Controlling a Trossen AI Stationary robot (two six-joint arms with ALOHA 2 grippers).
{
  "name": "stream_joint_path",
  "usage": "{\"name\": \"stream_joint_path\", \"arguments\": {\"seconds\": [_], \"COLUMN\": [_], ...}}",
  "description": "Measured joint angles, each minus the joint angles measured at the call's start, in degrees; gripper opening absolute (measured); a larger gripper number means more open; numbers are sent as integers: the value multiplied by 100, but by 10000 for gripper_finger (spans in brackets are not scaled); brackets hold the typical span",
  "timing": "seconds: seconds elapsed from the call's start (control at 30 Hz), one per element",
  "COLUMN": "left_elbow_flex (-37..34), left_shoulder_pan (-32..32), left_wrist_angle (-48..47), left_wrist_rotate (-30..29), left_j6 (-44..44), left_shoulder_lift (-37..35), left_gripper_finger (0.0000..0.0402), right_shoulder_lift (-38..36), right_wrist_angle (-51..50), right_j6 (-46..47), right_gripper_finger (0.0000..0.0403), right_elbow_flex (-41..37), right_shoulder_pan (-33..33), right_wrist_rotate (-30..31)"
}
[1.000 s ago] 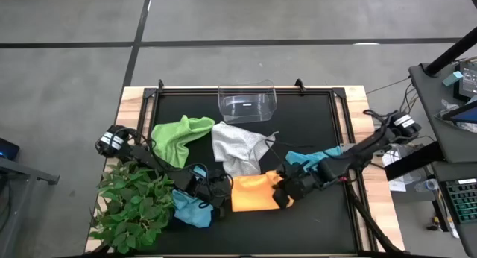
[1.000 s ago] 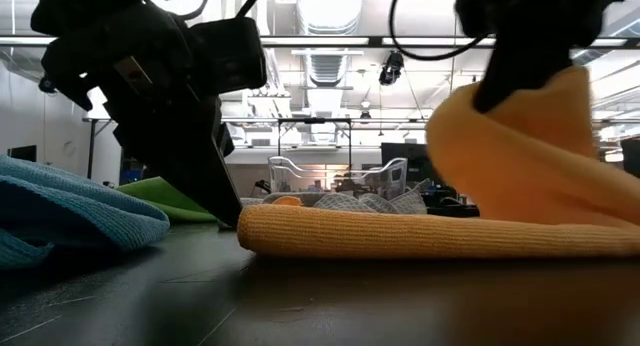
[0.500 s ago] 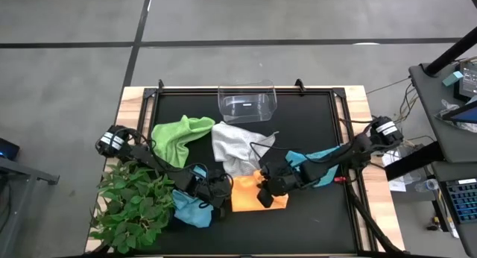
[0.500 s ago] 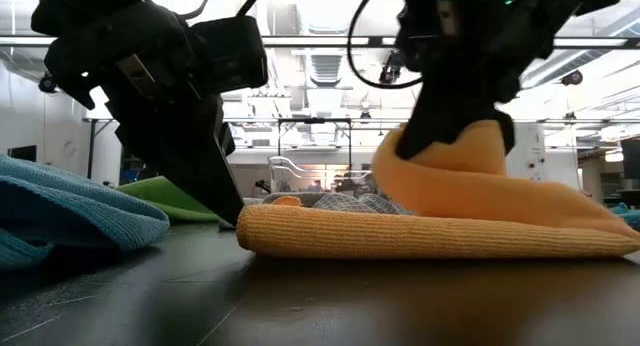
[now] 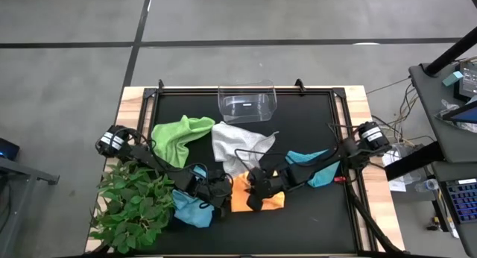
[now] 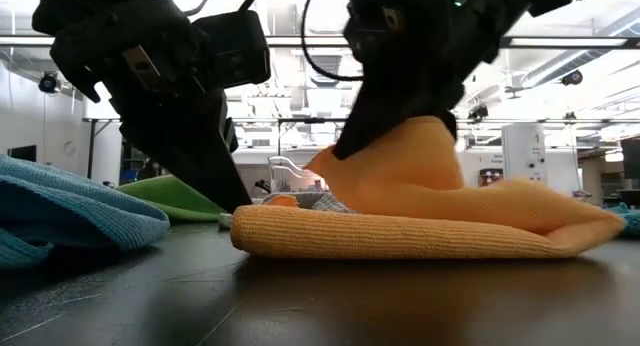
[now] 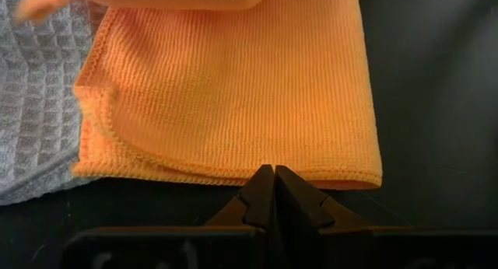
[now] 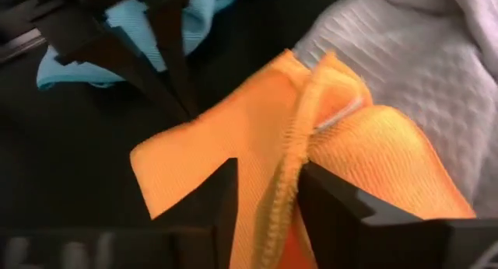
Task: Fold microfiber towels
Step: Fold the orange microfiber cloth
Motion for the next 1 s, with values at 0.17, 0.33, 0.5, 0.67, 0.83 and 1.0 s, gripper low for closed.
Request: {"name": "stream_joint_path", "arguments": {"seconds": [0.17, 0.33, 0.5, 0.67, 0.83, 1.0], "left_elbow_flex": [0, 0, 0, 0, 0, 0], "left_shoulder_pan": [0, 0, 0, 0, 0, -2], "left_wrist_angle": [-28, -28, -28, -46, -58, -85], "left_wrist_rotate": [-2, -2, -2, 32, 67, 83], "left_j6": [2, 4, 2, 2, 0, 0], "left_shoulder_lift": [0, 0, 0, 0, 0, 0], "left_gripper_finger": [0, 0, 0, 0, 0, 0], "right_shoulder_lift": [-30, -15, 156, 423, 513, 306], "right_wrist_angle": [-305, -501, -421, -421, -460, -525], "right_j6": [-581, -809, -771, -614, -499, -1017], "right_gripper_finger": [160, 181, 194, 209, 245, 284], "right_elbow_flex": [463, 804, 832, 829, 824, 824], "right_shoulder_pan": [0, -9, -68, -149, -162, -127], "right_wrist_rotate": [-115, -129, 22, 194, 111, -47]}}
